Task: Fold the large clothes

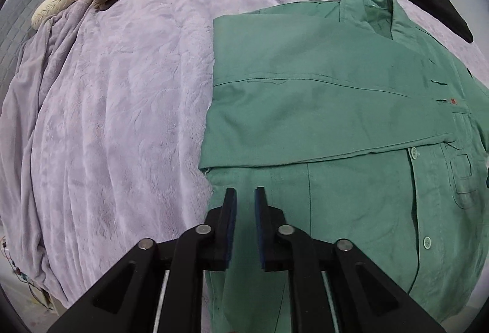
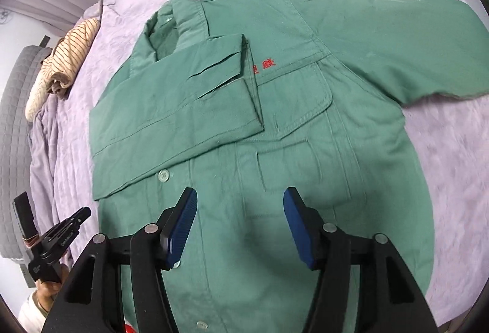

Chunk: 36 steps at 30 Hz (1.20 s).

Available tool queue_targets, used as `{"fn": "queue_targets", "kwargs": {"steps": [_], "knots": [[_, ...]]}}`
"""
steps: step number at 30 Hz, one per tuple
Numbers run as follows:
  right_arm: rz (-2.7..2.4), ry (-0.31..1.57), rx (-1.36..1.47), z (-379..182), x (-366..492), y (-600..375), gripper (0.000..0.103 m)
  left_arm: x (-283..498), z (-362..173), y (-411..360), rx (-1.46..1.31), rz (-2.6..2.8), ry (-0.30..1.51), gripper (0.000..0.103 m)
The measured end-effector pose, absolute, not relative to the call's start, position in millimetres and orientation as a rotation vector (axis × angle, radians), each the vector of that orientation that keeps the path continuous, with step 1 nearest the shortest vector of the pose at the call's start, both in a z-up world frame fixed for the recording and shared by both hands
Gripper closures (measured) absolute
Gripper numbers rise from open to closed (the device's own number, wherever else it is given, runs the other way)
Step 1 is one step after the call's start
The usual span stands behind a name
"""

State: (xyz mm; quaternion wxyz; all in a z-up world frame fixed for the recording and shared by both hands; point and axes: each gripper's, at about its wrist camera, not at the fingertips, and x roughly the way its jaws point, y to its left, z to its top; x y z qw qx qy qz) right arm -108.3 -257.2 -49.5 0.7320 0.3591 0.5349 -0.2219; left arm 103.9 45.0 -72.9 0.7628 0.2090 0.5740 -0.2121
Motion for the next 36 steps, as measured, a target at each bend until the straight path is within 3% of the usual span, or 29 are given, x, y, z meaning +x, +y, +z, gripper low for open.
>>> {"fn": "queue_targets", "kwargs": {"steps": [1, 2, 9, 15, 16, 17, 18, 36], "knots": [[-0.488, 1.172, 0.802, -47.6, -110.0, -254.3, 0.04, 99.3, -69.3, 45.7, 0.457, -0.447, 1.245, 0.004], [-0.488, 1.17, 0.811, -44.7, -112.7, -250.8, 0.038, 95.0, -63.8, 47.8, 0.457, -0.416, 1.222, 0.001], [-0.493, 1.156, 0.808, -26.4, -124.4, -237.7, 0.022, 85.2, -38.3, 46.7, 0.429, -0.415, 1.229, 0.001], [-0.505, 1.097, 0.778, -6.3, -129.7, -236.0, 0.019, 84.2, -31.0, 35.1, 0.431, -0.41, 1.258, 0.001], [-0.502, 1.085, 0.772, -3.0, -130.6, -236.0, 0.016, 82.3, -30.0, 31.2, 0.44, -0.423, 1.258, 0.001], [-0.499, 1.076, 0.769, 0.0, -131.9, -236.4, 0.001, 79.0, -28.7, 27.8, 0.439, -0.444, 1.261, 0.001], [-0.494, 1.068, 0.771, 2.1, -133.0, -237.0, 0.0, 75.9, -26.8, 25.1, 0.437, -0.458, 1.26, 0.001], [-0.468, 1.073, 1.038, -27.1, -177.8, -282.4, 0.0, 25.9, -32.2, -45.8, 0.521, -0.581, 1.292, 0.001]]}}
